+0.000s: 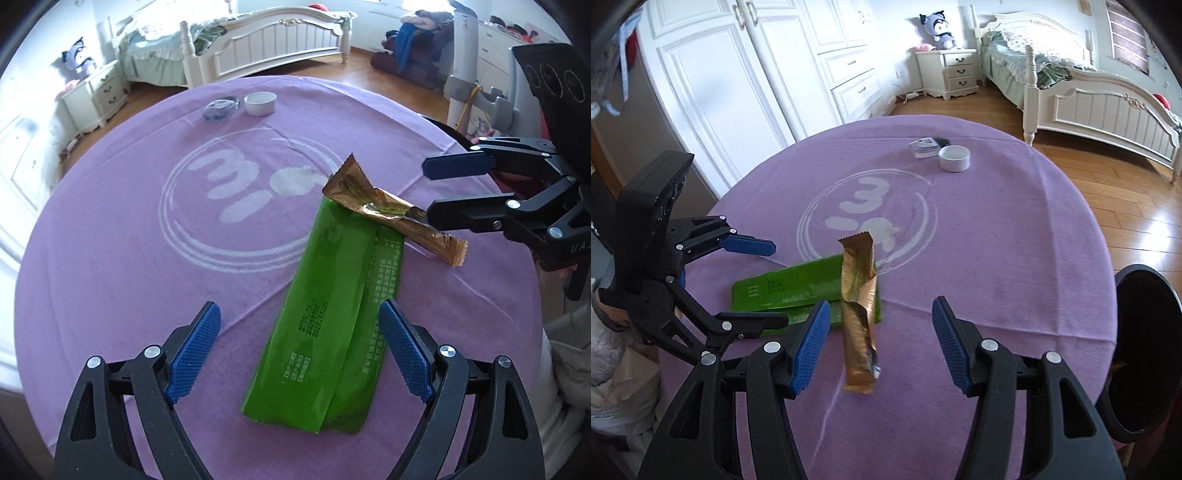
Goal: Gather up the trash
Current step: 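Grasp the green wrapper with the left tool while the right tool grasps the gold wrapper, then carry the green and gold wrappers over the black bin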
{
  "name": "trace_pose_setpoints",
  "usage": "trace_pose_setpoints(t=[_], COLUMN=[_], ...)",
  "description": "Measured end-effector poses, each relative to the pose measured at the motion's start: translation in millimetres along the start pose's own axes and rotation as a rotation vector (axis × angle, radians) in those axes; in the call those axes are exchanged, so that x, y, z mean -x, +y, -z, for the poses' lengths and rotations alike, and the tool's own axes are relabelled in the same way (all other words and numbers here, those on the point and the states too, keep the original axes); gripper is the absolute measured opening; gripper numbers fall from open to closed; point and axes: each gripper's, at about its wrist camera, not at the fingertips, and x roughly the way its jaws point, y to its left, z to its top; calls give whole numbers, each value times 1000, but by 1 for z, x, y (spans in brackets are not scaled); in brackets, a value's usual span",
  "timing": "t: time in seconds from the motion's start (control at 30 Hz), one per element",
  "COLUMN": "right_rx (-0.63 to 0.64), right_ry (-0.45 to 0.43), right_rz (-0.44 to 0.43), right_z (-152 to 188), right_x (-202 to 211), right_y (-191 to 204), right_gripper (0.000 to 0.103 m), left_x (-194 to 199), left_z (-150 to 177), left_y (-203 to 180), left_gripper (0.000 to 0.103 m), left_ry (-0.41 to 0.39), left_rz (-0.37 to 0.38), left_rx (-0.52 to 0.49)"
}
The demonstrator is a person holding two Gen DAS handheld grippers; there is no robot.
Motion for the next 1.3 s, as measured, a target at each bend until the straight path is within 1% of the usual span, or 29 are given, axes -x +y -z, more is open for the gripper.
trace_pose_setpoints(t=[0.1,0.13,0.2,0.23,0.3,0.37,0.43,0.5,0.57,0.6,0.63,0.7,0.77,0.9,1.0,1.13,1.3], right_rx=[22,23,24,25,17,8,-6,-23,-48,-62,-74,-87,-99,-146,-202,-268,-356], right_ry=[27,35,52,60,71,77,70,56,40,30,19,-5,-34,-112,-169,-231,-281], right_rz=[8,10,23,29,38,51,52,56,46,37,31,33,34,57,92,147,213], right_z=[-2,-3,-3,-3,-4,-3,-4,-4,-4,-4,-3,-3,-2,0,2,7,19], right_x=[-9,-11,-15,-17,-21,-22,-21,-19,-16,-14,-11,-6,1,21,37,56,76], right_y=[9,12,15,14,13,9,5,0,-5,-9,-12,-15,-20,-36,-54,-81,-115], right_gripper=[50,47,44,42,40,34,29,25,22,21,18,18,18,18,17,17,18], left_x=[0,0,-2,-3,-4,-4,-4,-4,-4,-4,-5,-8,-8,-7,-8,-10,-22], left_z=[3,3,0,0,-2,-3,-4,-6,-8,-10,-12,-17,-23,-40,-59,-90,-135], left_y=[-5,-5,-16,-19,-22,-24,-26,-26,-25,-23,-21,-16,-15,-21,-29,-48,-82], left_gripper=[86,86,85,82,79,69,67,60,38,31,19,15,9,9,9,9,9], left_ry=[-8,-11,-18,-18,-27,-37,-44,-55,-67,-70,-66,-70,-79,-106,-126,-161,-198], left_rz=[4,7,17,22,22,19,16,26,54,64,69,76,94,87,97,127,175], left_rx=[-20,-27,-37,-39,-41,-45,-46,-42,-21,-4,13,46,70,63,60,45,-1])
